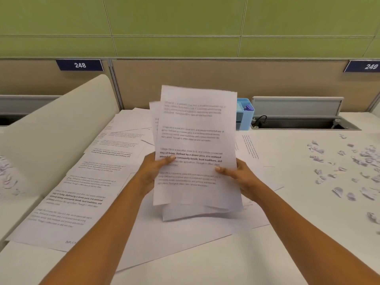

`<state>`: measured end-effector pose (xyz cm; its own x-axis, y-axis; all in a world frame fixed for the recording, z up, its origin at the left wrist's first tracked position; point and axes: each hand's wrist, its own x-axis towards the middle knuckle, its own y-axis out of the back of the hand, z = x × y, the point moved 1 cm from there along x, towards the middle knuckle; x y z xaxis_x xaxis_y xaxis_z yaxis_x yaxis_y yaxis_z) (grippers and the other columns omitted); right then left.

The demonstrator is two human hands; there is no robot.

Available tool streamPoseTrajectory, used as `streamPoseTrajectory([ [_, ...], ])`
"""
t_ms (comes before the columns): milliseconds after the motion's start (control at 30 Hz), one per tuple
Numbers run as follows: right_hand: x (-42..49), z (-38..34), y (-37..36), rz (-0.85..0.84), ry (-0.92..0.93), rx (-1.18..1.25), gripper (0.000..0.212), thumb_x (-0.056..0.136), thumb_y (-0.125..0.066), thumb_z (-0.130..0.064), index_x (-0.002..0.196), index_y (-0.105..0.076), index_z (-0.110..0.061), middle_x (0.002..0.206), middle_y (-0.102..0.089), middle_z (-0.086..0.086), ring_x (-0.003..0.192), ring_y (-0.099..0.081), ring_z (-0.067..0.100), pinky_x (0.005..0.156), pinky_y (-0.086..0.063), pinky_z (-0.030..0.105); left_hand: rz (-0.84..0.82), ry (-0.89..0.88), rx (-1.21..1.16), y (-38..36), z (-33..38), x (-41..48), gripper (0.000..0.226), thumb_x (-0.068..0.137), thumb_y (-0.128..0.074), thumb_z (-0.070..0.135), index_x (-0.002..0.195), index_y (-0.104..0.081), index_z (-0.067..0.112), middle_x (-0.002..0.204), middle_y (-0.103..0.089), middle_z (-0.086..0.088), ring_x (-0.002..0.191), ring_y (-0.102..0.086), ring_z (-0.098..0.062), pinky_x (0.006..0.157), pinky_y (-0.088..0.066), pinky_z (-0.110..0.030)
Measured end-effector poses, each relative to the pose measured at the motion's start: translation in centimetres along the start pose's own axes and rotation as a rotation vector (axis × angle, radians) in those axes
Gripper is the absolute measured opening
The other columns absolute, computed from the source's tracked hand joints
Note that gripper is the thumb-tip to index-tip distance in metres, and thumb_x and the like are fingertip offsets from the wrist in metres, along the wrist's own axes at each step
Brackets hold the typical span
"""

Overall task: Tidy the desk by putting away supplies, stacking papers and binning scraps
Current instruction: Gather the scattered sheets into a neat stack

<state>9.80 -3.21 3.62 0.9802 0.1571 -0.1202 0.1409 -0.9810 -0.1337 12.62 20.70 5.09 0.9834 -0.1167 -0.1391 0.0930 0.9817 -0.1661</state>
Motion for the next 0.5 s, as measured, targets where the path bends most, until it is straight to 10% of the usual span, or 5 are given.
streamPoseTrajectory([
  [367,0.5,-0.1,-1.1,0.057,0.174,0.020,0.043,0.064,-0.078,-0.002,0.103,-0.067,-0.017,0.105,-0.071,0.004,0.099,-0.066,0.025,0.082,-0.056,0.036,-0.129,-0.198,0.054,0.4,0.8,-1.1,0.051,0.033,-0.091,0.041,0.080,-0.076,0.027,0.091,-0.074,0.001,0.087,-0.071,-0.019,0.070,-0.058,-0.034],
  [500,0.4,0.4,-1.3,0.057,0.155,-0.001,0.038,0.066,-0.078,0.000,0.099,-0.068,-0.016,0.101,-0.072,0.003,0.097,-0.067,0.023,0.080,-0.056,0.032,-0.079,-0.164,0.144,0.6,-0.7,-1.1,0.030,0.066,-0.078,0.003,0.090,-0.071,0.019,0.086,-0.074,0.006,0.083,-0.070,-0.010,0.081,-0.051,-0.038],
])
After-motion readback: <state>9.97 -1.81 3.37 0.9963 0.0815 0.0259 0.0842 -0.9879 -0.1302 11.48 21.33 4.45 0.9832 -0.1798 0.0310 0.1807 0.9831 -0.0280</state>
